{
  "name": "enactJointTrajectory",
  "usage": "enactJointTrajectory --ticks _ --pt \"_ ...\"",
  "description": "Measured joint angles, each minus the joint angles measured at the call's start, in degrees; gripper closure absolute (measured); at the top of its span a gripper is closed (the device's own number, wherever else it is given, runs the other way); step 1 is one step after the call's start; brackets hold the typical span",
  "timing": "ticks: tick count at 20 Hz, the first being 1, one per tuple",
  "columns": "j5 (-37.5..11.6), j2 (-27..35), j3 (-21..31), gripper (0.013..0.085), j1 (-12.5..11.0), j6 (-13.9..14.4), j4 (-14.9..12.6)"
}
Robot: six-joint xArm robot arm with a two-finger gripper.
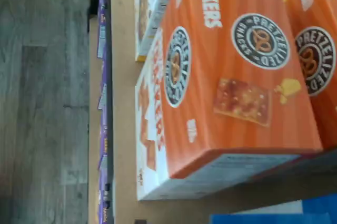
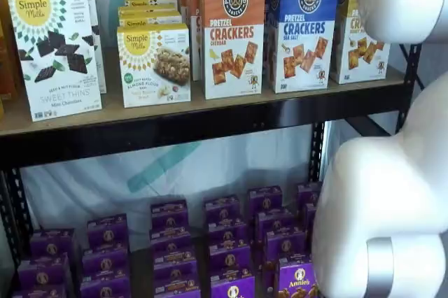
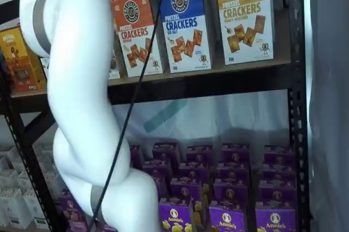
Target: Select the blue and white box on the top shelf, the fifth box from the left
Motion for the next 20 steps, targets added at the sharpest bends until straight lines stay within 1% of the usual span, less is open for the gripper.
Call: enactJointTrajectory --ticks 5,15,18,20 --pt "-1.01 1.62 -0.84 0.0130 -0.56 -0.82 0.24" --pt "-2.46 3.00 -0.70 0.0130 0.05 -1.83 -2.12" --pt "-1.68 3.79 -1.28 0.0130 0.15 -1.97 -2.67" --pt "-0.23 4.63 -2.34 0.0130 0.30 -1.96 -3.31"
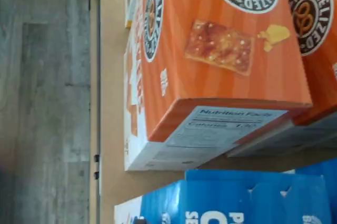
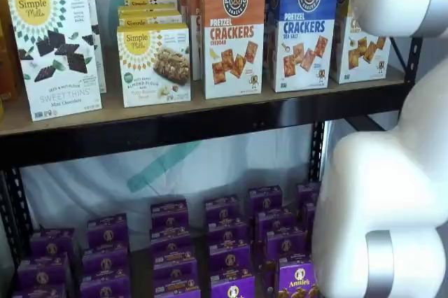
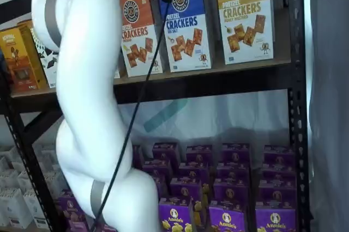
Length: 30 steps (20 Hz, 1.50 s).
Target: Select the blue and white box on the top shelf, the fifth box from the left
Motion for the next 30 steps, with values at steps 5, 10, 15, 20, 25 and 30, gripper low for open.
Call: enactJointTrajectory --ticks 5,10,15,20,25,30 --pt "5.37 2.55 -3.97 0.0130 0.56 0.38 -2.13" --pt "7.41 3.19 -4.99 0.0130 1.57 0.77 -4.12" --pt "5.48 1.86 -2.82 0.0130 2.13 0.88 -4.55" --pt "5.48 1.63 -2.44 0.0130 2.23 0.91 -4.69" --pt "5.29 1.48 -2.19 0.0130 2.16 0.78 -4.73" --pt "5.16 1.77 -2.42 0.0130 2.04 0.56 -4.99"
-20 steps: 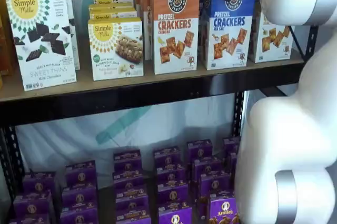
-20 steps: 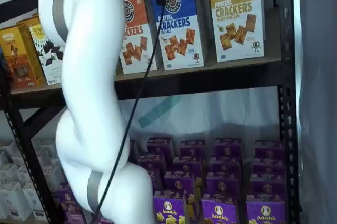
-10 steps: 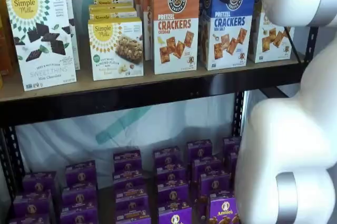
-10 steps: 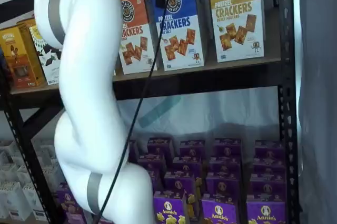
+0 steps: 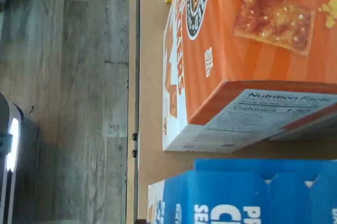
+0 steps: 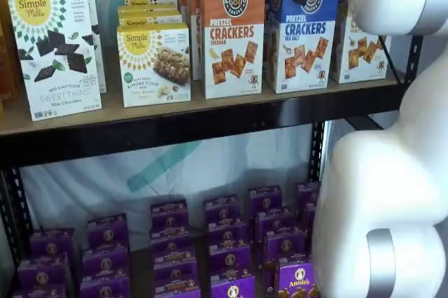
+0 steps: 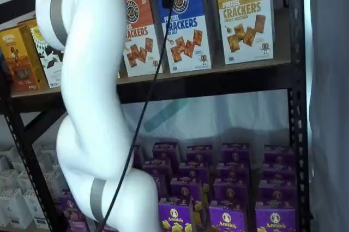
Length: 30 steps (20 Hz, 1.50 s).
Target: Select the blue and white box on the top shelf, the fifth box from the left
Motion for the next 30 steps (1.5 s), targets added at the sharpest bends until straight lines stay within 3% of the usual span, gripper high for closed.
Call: enactJointTrajectory --ticks 5,9,22,25,30 --pt "0.12 0.25 -0.18 0.0130 0.01 -0.04 -0.09" --pt "0.52 0.53 -0.54 0.0250 -0.05 -0.03 0.02" --pt "0.06 0.39 -0.34 0.0250 0.35 0.35 0.11" --pt "0.09 0.40 -0.32 0.0330 0.40 0.43 0.17" --pt "1.49 0.65 -1.15 0.0330 0.39 0.73 0.48"
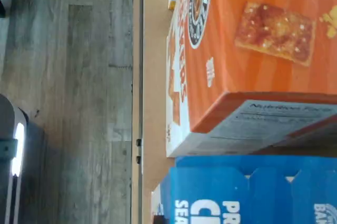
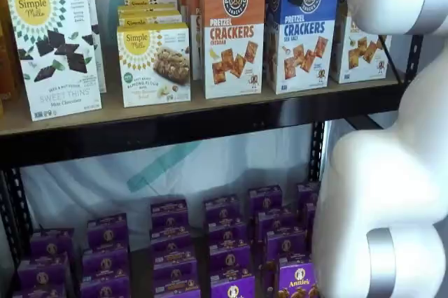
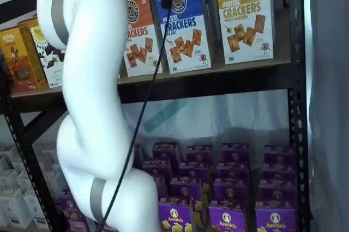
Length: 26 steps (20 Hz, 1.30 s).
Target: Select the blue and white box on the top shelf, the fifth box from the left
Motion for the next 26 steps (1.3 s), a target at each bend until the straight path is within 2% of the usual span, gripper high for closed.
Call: enactJointTrajectory --ticks 5,13,18,26 --pt "1.10 -1.20 0.59 0.0330 0.56 0.23 -1.30" --pt "2.68 -4.49 2.89 0.0330 -0.14 0.23 -0.37" --pt "3.36 -7.07 4.94 0.0330 -0.11 -0.07 -1.53" --pt "5.00 -12.19 9.90 0.0330 -1.71 -1.84 -2.38"
